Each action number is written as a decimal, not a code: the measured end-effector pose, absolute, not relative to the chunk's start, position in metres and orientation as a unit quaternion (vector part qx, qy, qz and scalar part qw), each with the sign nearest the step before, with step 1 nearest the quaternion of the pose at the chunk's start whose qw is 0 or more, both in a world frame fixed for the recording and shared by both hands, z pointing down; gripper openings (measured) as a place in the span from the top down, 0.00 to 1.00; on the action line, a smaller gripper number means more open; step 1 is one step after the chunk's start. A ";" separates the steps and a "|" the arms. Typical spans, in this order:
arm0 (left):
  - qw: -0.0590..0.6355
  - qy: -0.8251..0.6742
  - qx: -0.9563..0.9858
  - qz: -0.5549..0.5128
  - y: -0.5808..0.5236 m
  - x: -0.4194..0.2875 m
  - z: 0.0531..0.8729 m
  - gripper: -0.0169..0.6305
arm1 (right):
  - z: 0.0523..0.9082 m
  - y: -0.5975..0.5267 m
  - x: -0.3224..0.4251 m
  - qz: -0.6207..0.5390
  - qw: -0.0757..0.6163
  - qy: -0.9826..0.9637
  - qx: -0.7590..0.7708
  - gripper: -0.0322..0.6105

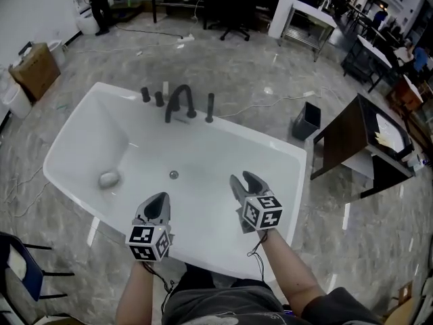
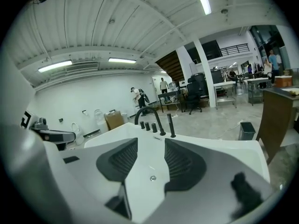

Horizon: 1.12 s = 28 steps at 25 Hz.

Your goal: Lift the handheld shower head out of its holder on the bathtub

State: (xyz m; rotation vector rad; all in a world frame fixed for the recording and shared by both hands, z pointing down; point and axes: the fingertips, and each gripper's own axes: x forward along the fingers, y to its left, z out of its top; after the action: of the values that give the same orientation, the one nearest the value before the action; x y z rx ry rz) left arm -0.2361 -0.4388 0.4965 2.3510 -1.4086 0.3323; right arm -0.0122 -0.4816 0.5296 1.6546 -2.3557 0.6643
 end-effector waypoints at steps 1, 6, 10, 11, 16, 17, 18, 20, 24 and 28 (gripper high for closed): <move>0.190 -0.499 0.837 0.118 -0.450 -0.241 0.500 0.95 | 0.533 -0.495 -0.014 0.222 0.097 -0.790 0.563 0.67; 0.192 -0.488 0.843 0.116 -0.510 -0.261 0.520 0.95 | 0.554 -0.568 -0.025 0.210 0.105 -0.773 0.589 0.68; 0.197 -0.477 0.849 0.114 -0.553 -0.273 0.533 0.95 | 0.568 -0.623 -0.037 0.196 0.112 -0.763 0.606 0.68; 0.198 -0.475 0.850 0.113 -0.563 -0.275 0.536 0.95 | 0.573 -0.635 -0.039 0.196 0.112 -0.759 0.610 0.69; 0.203 -0.478 0.847 0.113 -0.608 -0.285 0.564 0.95 | 0.607 -0.696 -0.041 0.211 0.104 -0.739 0.631 0.70; 0.204 -0.479 0.846 0.114 -0.615 -0.286 0.570 0.95 | 0.615 -0.707 -0.040 0.210 0.107 -0.736 0.635 0.70; 0.205 -0.481 0.845 0.114 -0.621 -0.286 0.577 0.95 | 0.623 -0.719 -0.039 0.207 0.110 -0.734 0.638 0.70; 0.207 -0.485 0.843 0.112 -0.633 -0.284 0.590 0.95 | 0.638 -0.741 -0.035 0.200 0.118 -0.732 0.640 0.70; 0.208 -0.493 0.838 0.107 -0.652 -0.279 0.610 0.95 | 0.670 -0.780 -0.032 0.187 0.137 -0.737 0.634 0.70; 0.208 -0.502 0.832 0.106 -0.667 -0.275 0.632 0.95 | 0.706 -0.816 -0.028 0.184 0.147 -0.736 0.635 0.70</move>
State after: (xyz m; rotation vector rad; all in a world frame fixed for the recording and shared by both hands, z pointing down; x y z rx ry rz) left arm -0.2749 -0.6675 0.6322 2.3163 -1.3979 0.2954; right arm -0.0281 -0.8161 0.7062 1.8275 -2.1172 0.5295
